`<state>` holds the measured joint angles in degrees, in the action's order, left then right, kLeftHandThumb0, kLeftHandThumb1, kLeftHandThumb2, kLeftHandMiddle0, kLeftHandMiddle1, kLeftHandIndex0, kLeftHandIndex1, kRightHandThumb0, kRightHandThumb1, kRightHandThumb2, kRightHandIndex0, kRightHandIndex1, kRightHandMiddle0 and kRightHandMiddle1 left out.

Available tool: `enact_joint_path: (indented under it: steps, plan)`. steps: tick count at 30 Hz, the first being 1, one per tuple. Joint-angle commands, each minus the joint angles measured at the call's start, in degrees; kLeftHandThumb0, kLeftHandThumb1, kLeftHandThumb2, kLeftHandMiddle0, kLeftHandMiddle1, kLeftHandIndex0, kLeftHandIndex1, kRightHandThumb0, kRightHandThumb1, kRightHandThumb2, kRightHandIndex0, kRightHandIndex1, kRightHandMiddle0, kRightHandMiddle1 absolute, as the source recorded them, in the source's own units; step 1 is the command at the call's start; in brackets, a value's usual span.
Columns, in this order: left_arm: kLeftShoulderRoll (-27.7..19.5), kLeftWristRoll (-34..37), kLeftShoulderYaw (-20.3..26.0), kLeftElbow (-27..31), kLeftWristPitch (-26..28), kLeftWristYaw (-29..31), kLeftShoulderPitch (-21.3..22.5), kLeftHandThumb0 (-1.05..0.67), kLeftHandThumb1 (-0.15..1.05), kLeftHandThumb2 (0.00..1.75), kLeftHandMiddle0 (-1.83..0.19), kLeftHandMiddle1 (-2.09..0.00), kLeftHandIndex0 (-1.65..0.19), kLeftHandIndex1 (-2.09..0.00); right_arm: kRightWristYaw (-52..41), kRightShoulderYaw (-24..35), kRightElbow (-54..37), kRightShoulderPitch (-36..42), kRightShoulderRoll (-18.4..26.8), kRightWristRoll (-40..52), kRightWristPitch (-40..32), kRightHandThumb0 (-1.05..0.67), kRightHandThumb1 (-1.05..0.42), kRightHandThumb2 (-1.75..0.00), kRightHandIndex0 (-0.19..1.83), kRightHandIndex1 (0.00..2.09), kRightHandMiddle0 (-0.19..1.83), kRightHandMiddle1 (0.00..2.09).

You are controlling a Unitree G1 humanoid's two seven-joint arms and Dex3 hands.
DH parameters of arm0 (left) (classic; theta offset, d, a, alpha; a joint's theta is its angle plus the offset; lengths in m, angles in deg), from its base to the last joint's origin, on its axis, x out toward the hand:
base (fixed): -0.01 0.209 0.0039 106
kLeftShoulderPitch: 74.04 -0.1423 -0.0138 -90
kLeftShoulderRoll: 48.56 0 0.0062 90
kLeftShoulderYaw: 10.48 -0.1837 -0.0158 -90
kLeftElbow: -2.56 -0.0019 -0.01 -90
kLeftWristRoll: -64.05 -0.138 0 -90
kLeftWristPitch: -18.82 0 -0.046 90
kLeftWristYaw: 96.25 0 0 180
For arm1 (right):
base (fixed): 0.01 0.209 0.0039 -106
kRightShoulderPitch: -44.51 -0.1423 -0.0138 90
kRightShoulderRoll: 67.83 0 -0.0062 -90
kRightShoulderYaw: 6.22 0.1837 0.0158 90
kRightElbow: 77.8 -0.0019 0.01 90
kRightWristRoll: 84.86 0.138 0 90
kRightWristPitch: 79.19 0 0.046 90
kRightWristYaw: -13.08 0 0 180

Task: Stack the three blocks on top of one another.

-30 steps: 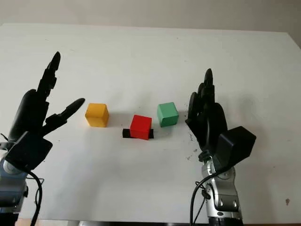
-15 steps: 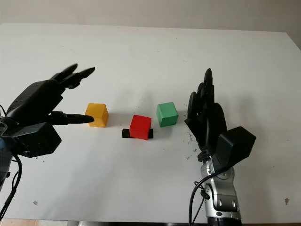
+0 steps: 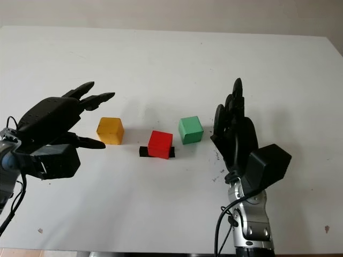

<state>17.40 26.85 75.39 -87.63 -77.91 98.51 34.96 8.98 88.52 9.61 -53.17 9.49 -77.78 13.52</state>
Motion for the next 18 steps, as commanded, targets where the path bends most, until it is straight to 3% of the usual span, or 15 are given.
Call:
enact_joint_path:
  steps: [1,9,14,18]
  plan:
    - [0.7,-0.4,-0.8,-0.5,-0.5,-1.4,0.9,-0.65,0.82,0.05,-0.07,-0.08,-0.42,-0.14,0.2,0.4,-1.3,0.5,-0.1,0.2,0.3,-0.75,-1.05,-0.64,-0.19,0.0,-0.19,0.0]
    - [1.7,0.9,-1.7,-1.9,-2.1,-3.6,0.6,-0.57,0.82,0.05,-0.2,-0.08,-0.64,-0.29,0.0,0.3,-1.4,0.5,0.0,0.3,0.1,-0.73,-1.05,-0.64,-0.19,0.0,-0.19,0.0]
    - [1.7,1.6,-1.7,-3.5,-4.4,-4.8,0.6,-0.49,0.88,0.06,-0.28,-0.06,-0.47,-0.86,0.1,0.4,-1.6,0.5,-0.2,0.6,-0.3,-0.72,-1.05,-0.63,-0.19,0.0,-0.19,0.0]
    - [1.2,1.9,-1.5,-4.6,-7.1,-6.2,0.6,-0.4,0.96,0.06,-0.31,-0.06,-0.4,-1.12,-0.1,0.4,-1.6,0.5,0.0,0.6,0.0,-0.71,-1.05,-0.62,-0.19,0.0,-0.19,0.0]
